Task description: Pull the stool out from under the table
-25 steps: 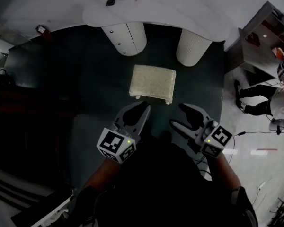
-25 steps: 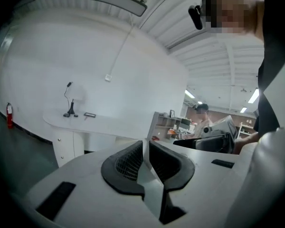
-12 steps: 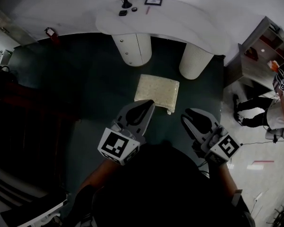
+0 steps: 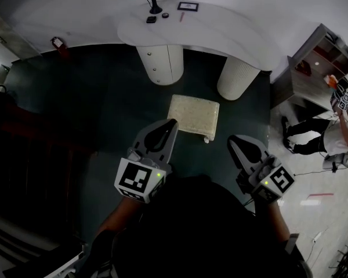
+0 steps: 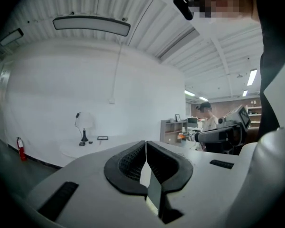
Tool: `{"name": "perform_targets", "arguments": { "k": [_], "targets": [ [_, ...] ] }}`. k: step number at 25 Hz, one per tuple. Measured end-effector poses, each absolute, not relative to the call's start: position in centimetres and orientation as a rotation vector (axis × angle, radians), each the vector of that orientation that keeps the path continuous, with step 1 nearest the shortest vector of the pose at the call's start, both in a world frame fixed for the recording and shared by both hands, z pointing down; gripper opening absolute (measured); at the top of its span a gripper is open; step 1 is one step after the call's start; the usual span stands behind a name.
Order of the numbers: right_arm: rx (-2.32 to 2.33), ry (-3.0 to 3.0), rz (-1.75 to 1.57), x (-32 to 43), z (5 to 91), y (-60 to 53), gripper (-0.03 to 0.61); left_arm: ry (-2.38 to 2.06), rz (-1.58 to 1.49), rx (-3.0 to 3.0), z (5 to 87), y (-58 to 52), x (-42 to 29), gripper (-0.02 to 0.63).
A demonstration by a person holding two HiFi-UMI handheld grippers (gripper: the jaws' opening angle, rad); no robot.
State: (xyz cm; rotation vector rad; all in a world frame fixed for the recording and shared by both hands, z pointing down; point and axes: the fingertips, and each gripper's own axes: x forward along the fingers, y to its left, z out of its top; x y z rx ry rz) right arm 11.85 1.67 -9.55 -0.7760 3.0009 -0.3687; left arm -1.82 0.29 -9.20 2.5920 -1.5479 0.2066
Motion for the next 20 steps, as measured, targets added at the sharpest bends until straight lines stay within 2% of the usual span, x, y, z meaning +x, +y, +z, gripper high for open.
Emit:
{"name": "perform_targets", "arguments": {
  "k": [5, 20],
  "targets": [
    [-0.834, 3.012, -0.353, 11.1, -9.1, 1.3, 0.017, -1.555, 0.183, 2.559, -8.9, 0.1, -3.8, 0.018],
    [-0.883, 3.007, -0.375, 11.3, -8.9, 1.0, 0.017, -1.531, 0.183, 2.557, -8.7, -0.5, -3.5, 0.018]
  ]
}}
